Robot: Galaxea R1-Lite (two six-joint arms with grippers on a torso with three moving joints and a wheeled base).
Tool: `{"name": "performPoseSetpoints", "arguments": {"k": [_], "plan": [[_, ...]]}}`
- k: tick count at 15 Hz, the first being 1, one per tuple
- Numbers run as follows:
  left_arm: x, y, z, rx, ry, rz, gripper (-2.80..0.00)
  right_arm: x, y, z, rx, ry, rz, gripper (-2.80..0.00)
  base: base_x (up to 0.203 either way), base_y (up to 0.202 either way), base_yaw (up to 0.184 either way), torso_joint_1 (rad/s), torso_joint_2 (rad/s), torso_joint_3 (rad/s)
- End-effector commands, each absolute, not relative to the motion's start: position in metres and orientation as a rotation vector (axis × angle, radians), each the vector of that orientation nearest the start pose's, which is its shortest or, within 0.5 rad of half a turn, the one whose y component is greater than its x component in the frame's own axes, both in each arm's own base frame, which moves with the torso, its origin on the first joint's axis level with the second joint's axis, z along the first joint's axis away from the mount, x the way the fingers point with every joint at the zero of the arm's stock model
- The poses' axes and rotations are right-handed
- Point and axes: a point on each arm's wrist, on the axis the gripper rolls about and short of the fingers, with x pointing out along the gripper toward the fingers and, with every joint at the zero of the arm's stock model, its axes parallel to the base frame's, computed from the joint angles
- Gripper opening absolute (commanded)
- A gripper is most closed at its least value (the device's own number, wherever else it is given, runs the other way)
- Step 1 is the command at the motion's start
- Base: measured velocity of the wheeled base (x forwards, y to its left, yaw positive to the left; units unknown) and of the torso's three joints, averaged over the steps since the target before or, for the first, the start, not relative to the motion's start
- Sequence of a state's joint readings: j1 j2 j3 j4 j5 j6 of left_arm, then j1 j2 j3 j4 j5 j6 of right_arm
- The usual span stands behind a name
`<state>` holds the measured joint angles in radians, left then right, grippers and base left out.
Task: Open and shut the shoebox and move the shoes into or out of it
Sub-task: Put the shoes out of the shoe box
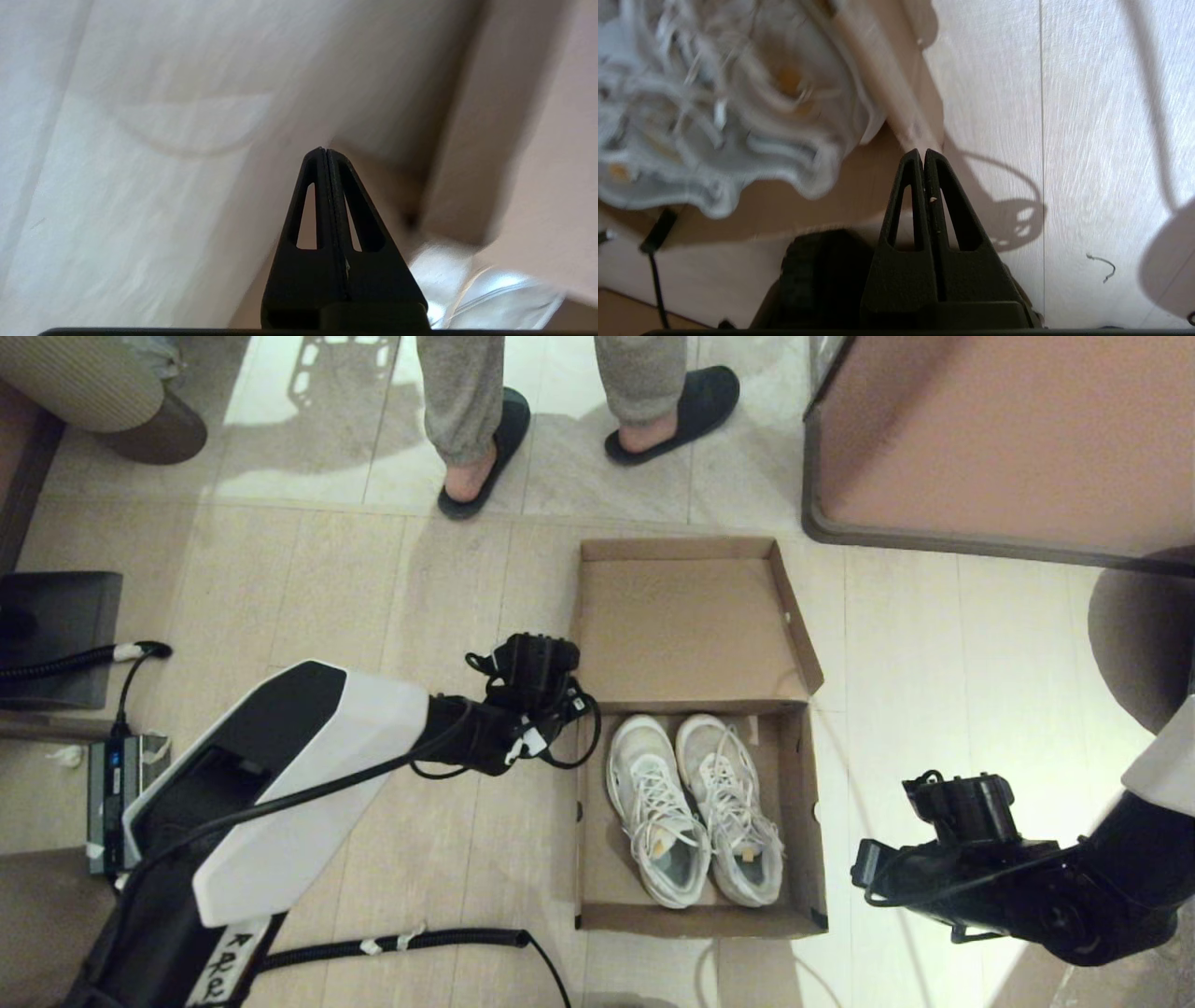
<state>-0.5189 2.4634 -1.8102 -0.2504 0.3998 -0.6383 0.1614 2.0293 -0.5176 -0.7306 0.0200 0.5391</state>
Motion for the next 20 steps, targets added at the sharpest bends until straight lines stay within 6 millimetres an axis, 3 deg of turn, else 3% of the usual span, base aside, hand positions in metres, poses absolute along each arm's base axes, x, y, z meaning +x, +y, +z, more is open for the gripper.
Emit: {"name": "performPoseSetpoints", "arguments": {"k": [1,4,7,10,12,13,15,17,19,20], "plan": [[0.434,-0.237,0.116,-0.451,0.386,0.019,-2.8,0.27,0.05,0.043,0.452,0.772,-0.019,-2.8,0.0,0.0,0.0,0.0,0.0,0.0],[0.408,-0.22,0.125,-0.424,0.42,0.06,-2.8,0.252,0.056,0.049,0.433,0.776,0.002,-2.8,0.0,0.0,0.0,0.0,0.0,0.0],[0.384,-0.184,0.141,-0.417,0.438,0.098,-2.8,0.242,0.069,0.057,0.382,0.74,0.002,-2.8,0.0,0.0,0.0,0.0,0.0,0.0],[0.364,-0.157,0.134,-0.372,0.436,0.103,-2.8,0.238,0.068,0.075,0.349,0.683,-0.022,-2.8,0.0,0.0,0.0,0.0,0.0,0.0],[0.351,-0.144,0.118,-0.296,0.441,0.12,-2.8,0.25,0.072,0.064,0.338,0.737,0.006,-2.8,0.0,0.0,0.0,0.0,0.0,0.0],[0.337,-0.144,0.109,-0.255,0.454,0.118,-2.8,0.262,0.077,0.066,0.341,0.72,0.031,-2.8,0.0,0.0,0.0,0.0,0.0,0.0],[0.314,-0.163,0.102,-0.206,0.453,0.016,-2.8,0.263,0.09,0.075,0.313,0.673,0.043,-2.8,0.0,0.0,0.0,0.0,0.0,0.0],[0.314,-0.166,0.109,-0.2,0.437,-0.048,-2.8,0.25,0.104,0.071,0.255,0.68,0.024,-2.8,0.0,0.0,0.0,0.0,0.0,0.0],[0.311,-0.166,0.105,-0.151,0.452,-0.055,-2.8,0.231,0.108,0.06,0.207,0.733,0.034,-2.8,0.0,0.0,0.0,0.0,0.0,0.0],[0.309,-0.167,0.099,-0.139,0.469,-0.056,-2.8,0.231,0.11,0.056,0.202,0.748,0.036,-2.8,0.0,0.0,0.0,0.0,0.0,0.0]]}}
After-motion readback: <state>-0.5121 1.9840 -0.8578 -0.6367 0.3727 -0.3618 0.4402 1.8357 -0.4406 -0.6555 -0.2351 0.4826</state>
